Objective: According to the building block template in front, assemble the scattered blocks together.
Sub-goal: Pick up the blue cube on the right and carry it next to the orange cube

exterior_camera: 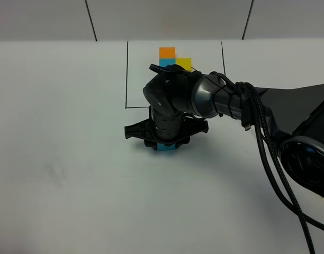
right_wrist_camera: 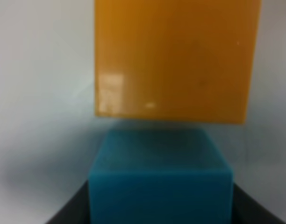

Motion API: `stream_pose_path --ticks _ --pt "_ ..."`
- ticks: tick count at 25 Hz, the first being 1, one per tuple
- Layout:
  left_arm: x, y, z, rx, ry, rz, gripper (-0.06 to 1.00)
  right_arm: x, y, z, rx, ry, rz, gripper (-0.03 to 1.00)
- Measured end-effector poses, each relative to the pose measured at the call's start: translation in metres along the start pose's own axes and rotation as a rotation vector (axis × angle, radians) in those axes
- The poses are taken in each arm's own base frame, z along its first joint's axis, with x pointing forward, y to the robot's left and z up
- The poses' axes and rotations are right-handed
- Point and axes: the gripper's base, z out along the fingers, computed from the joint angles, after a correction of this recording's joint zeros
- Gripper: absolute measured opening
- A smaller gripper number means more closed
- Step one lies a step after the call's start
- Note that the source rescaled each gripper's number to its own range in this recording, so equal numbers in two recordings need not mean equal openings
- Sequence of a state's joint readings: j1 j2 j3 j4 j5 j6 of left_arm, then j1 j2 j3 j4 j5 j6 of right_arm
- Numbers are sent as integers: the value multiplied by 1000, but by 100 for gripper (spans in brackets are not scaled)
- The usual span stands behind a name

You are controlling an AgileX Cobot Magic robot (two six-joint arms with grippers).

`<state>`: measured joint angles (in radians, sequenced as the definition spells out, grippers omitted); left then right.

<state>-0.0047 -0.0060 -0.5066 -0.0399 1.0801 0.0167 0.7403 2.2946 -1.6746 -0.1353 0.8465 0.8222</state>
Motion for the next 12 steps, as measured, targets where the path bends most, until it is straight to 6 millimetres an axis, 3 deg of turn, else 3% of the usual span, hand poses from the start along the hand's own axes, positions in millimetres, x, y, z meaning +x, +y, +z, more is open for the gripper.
stream_pose_path --ticks 12 --pt "0 0 0 0 0 0 46 -9 -5 1 -11 -32 6 0"
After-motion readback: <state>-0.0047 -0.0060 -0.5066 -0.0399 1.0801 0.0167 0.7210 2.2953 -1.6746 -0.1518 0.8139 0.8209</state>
